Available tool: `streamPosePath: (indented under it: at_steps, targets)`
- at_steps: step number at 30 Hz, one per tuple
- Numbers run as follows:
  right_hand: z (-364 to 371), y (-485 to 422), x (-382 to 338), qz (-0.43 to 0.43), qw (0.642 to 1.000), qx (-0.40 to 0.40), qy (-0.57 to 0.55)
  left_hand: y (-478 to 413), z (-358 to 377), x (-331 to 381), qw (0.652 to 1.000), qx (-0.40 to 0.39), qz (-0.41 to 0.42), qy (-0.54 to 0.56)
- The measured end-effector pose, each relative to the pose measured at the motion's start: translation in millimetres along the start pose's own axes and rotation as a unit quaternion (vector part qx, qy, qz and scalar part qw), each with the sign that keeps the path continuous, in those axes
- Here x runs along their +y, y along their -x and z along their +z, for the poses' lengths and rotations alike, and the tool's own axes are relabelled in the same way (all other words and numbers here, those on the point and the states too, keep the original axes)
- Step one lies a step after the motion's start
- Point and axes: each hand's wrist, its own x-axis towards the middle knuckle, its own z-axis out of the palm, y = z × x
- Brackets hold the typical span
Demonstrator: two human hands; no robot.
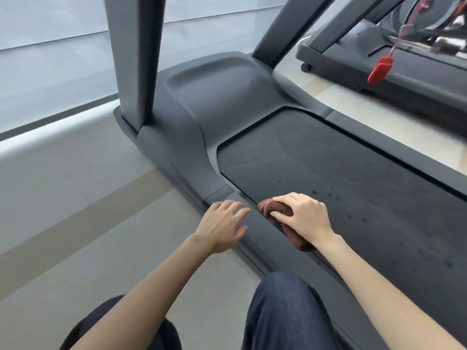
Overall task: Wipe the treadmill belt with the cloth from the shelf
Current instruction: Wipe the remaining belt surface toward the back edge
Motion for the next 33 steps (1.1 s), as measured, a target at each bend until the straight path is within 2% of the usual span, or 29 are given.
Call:
streamPosePath:
  at_steps: [2, 7, 11, 19, 24, 27, 30, 33]
  targets:
    - [18, -15, 12, -0.015, 1.000, 0.007, 0.017, -15, 13, -3, 0.999, -0.023, -0.012, 0.019]
    - [101, -45, 42, -0.018, 0.999, -0.005, 0.026, -55, 74, -40, 0.990, -0.110, -0.088, -0.014]
    - [146, -46, 54, -0.046, 0.994, 0.095, 0.040, -88, 105, -68, 0.992, -0.069, -0.103, -0.015]
    - [150, -79, 68, -0.128, 0.988, 0.084, 0.002, -130, 115, -90, 0.995, -0.058, -0.077, -0.023]
    - [167, -175, 67, -0.041, 0.996, 0.074, 0.022, -130, 119, -94, 0.997, -0.045, -0.068, -0.010]
    - [168, -192, 63, -0.002, 0.998, 0.052, 0.019, -131, 117, -97, 0.998, -0.042, -0.056, 0.004]
    - [152, -162, 64, -0.042, 0.998, 0.056, 0.002, -134, 115, -115, 1.000, -0.009, -0.020, 0.002]
    - [143, -102, 66, -0.130, 0.990, 0.055, 0.002, -129, 114, -134, 0.999, 0.012, -0.034, -0.013]
